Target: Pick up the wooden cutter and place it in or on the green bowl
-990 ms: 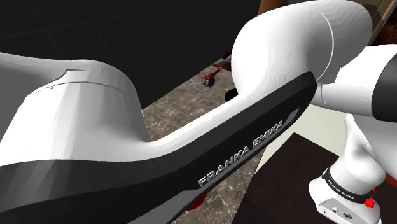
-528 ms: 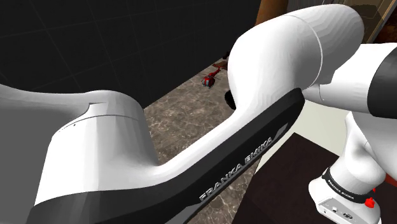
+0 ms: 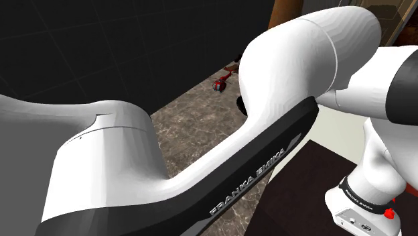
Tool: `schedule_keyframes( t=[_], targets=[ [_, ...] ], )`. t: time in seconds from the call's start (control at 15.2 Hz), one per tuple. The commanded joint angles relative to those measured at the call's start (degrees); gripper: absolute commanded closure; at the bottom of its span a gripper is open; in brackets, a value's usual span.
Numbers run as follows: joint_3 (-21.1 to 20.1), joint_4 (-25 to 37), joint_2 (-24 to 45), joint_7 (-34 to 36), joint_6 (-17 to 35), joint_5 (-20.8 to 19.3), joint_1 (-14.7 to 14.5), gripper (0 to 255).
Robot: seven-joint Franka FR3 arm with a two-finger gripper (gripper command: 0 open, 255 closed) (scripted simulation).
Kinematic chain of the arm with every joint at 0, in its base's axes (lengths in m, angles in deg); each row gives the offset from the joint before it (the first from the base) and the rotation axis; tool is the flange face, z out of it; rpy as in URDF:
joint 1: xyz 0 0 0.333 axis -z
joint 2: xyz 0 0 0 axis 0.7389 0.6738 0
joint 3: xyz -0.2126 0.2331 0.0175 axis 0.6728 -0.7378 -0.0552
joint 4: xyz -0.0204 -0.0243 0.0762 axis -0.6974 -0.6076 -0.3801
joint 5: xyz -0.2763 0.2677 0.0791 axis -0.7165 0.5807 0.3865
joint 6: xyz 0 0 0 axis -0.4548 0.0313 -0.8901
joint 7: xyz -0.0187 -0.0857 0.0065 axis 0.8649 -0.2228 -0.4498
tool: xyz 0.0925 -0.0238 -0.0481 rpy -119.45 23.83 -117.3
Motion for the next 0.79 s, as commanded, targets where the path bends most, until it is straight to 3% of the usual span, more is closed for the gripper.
schedule_keyframes(
  t=[0.0,0.33,0.59,0.73],
  targets=[
    [0.00,-0.01,0.00,0.00,0.01,0.00,0.00,0],
    [0.00,-0.01,0.00,0.00,0.01,0.00,0.00,0],
    [-0.29,6.93,-0.39,-1.04,-6.90,0.50,-1.72,0],
    [-0.29,6.93,-0.39,-1.04,-6.90,0.50,-1.72,0]
  ],
)
